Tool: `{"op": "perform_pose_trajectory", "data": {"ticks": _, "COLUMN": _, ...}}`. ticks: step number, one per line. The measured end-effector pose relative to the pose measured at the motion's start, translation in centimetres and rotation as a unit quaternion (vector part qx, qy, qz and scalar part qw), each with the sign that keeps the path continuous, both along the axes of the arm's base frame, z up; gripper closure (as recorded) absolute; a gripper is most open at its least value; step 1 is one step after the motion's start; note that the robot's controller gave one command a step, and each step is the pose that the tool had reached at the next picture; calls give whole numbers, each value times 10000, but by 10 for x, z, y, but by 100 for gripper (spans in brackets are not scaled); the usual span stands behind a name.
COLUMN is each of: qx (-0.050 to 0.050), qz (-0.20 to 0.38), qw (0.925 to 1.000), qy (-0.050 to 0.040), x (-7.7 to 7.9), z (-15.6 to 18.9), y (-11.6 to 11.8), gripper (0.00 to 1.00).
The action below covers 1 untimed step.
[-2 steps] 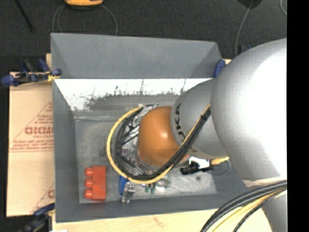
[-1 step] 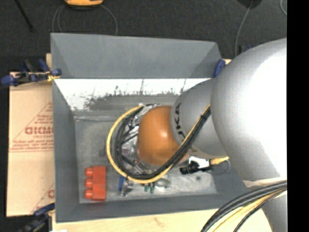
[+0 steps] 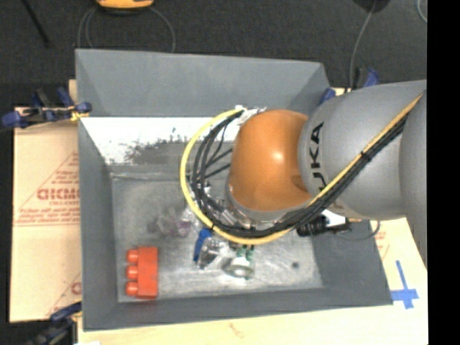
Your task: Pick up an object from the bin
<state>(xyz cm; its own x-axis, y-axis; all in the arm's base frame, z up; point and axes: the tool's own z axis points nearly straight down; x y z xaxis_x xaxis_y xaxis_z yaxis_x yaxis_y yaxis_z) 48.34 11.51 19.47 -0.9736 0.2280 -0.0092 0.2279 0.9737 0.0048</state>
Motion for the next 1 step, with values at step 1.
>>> {"op": "perform_pose_trajectory", "data": {"ticks": 1, "qx": -28, "qz": 1334, "qw": 9911, "qy": 9, "x": 18, "z": 78, "y": -17, "gripper": 100}}
